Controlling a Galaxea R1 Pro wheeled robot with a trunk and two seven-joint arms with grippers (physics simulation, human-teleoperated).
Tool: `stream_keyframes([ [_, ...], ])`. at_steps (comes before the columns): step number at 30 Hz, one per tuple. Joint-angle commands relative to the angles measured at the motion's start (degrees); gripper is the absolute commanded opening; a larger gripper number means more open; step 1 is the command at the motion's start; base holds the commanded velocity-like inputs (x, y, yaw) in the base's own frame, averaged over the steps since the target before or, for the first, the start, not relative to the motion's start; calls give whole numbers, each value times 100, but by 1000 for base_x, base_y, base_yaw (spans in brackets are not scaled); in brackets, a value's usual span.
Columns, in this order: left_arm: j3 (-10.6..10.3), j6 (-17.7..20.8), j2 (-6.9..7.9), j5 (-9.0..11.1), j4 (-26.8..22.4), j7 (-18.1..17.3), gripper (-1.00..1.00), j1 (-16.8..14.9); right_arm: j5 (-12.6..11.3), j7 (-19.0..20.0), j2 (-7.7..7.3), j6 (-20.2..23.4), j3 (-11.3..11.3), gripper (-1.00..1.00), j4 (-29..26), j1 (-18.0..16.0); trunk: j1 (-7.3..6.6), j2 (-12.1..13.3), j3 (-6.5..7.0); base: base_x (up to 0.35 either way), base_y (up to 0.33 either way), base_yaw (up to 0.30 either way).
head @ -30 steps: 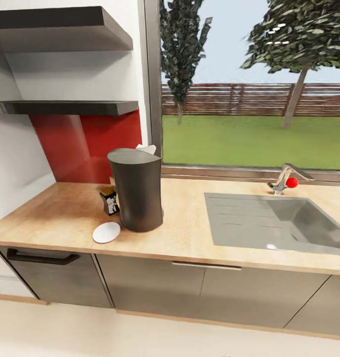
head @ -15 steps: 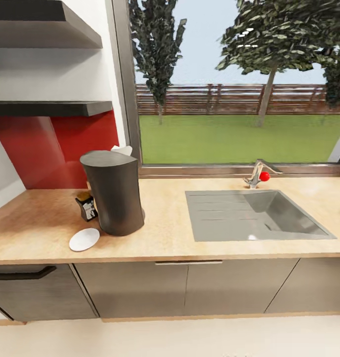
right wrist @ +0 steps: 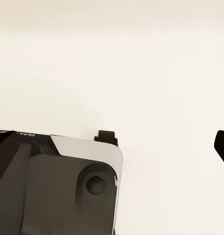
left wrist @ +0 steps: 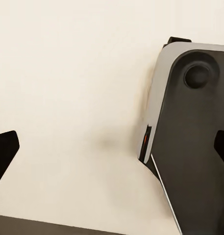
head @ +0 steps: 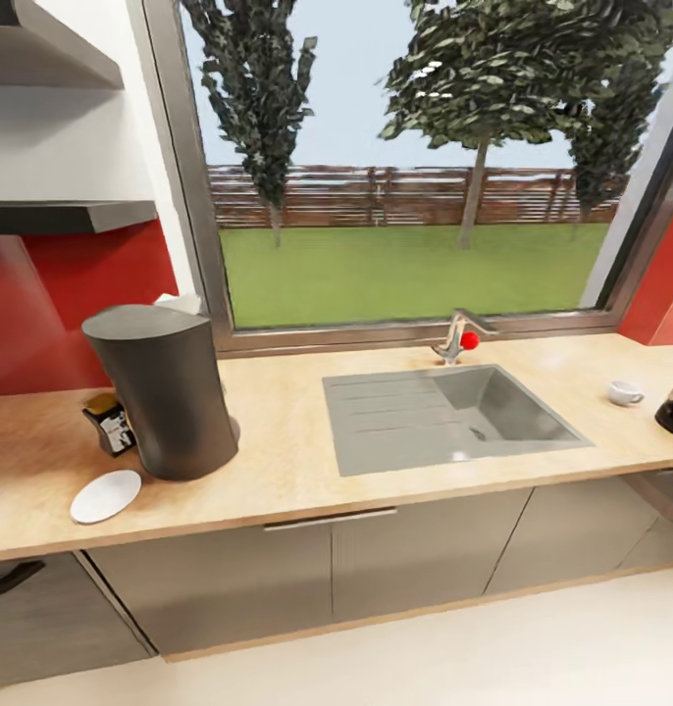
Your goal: Set up a coffee station on the kitchen countertop: keep the coffee maker on the countertop, move the bottle of coffee from the kitchen shelf to the counter next to the coffee maker, place a paper coffee filter on top of the coffee maker, put the saucer next to the coffee maker with the coffee cup on the saucer, and place the electric kettle next to the coffee maker.
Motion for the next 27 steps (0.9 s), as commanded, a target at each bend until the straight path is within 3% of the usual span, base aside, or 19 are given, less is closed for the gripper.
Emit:
stream_keyframes([
  [1,34,-29,-2,-39,21,6,100,-7,-28,17,-2,-5,38,100,2,-4,4,-12,-12,77,-234,-267],
  [3,33,-23,-6,-133,35,8,100,-7,-28,17,-2,-5,38,100,2,-4,4,-12,-12,88,-246,-266],
  [8,32,12,-16,-775,94,26,100,1,-28,17,-8,-5,36,100,2,-5,4,-12,-12,130,-255,-266],
  [11,33,19,-24,-938,105,28,100,9,-28,17,-10,-5,37,100,2,-2,4,-12,-12,159,-253,-266],
  [17,32,22,-123,-1033,110,43,100,56,-28,17,-11,-5,30,100,2,-2,4,-12,-12,167,-251,-266],
  [27,40,22,-133,-1038,102,149,100,71,-28,17,-11,-3,30,100,2,1,4,-12,-12,200,-231,-266],
])
